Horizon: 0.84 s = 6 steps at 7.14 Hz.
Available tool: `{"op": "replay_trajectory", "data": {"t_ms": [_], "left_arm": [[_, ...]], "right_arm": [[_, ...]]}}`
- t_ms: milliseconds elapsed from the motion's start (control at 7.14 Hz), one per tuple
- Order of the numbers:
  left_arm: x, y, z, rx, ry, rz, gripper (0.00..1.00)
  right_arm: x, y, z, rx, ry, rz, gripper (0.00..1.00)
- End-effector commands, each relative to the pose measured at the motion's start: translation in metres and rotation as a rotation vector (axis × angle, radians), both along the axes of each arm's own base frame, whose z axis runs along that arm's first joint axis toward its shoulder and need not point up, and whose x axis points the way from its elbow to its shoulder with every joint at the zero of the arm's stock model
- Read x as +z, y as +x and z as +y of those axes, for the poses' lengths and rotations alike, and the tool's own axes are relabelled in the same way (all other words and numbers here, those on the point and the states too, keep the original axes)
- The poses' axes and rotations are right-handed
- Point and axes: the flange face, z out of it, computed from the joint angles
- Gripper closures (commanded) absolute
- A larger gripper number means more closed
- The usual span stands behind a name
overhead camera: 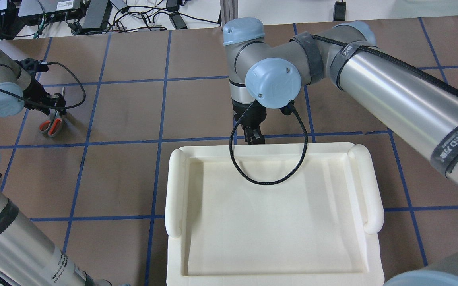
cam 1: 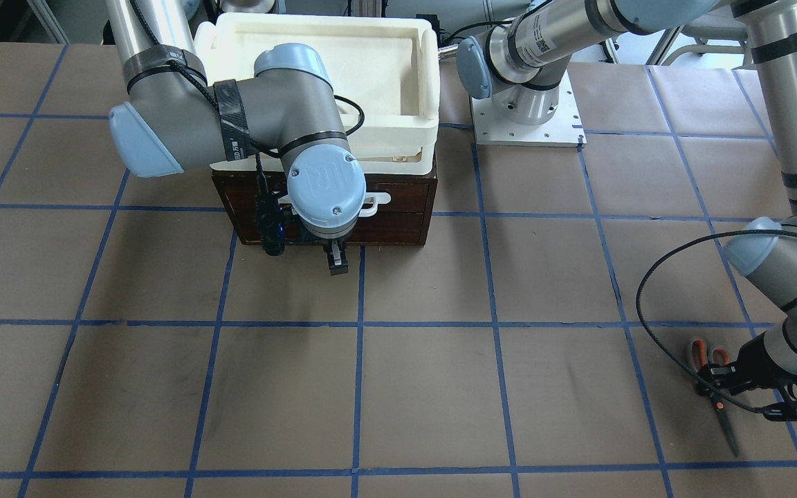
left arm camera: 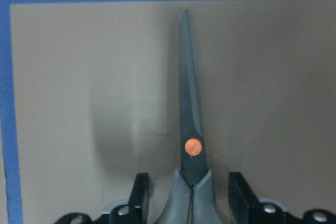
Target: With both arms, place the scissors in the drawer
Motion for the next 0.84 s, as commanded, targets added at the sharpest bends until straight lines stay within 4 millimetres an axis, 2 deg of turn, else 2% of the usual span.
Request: {"op": "replay_trajectory", "data": {"t_ms": [0,140,420,700], "left_arm": [[-0.0027,-0.0006,-0.0006,-0.001,0.0,0.002,0.47],[-0.0025,-0.0005,-0.0007,-0.001,-0.001,0.001,0.56],[-0.0002,-0.0007,-0.001,-0.001,-0.006,0.001,0.81],[0.0008,-0.001,-0.0011,-0.002,-0.009,0.003,0.91]], "right_arm": [[-0.0091,0.0004,-0.0021,0.002,0.009,0.006,0.0],[-0.0092,0.0006,-0.0021,0.001,0.01,0.005,0.0],[-0.0091,0.0005,-0.0023,0.003,0.008,0.005,0.0],[-0.0044,0.0025,-0.0096,0.034,-0.048,-0.021,0.0]]}}
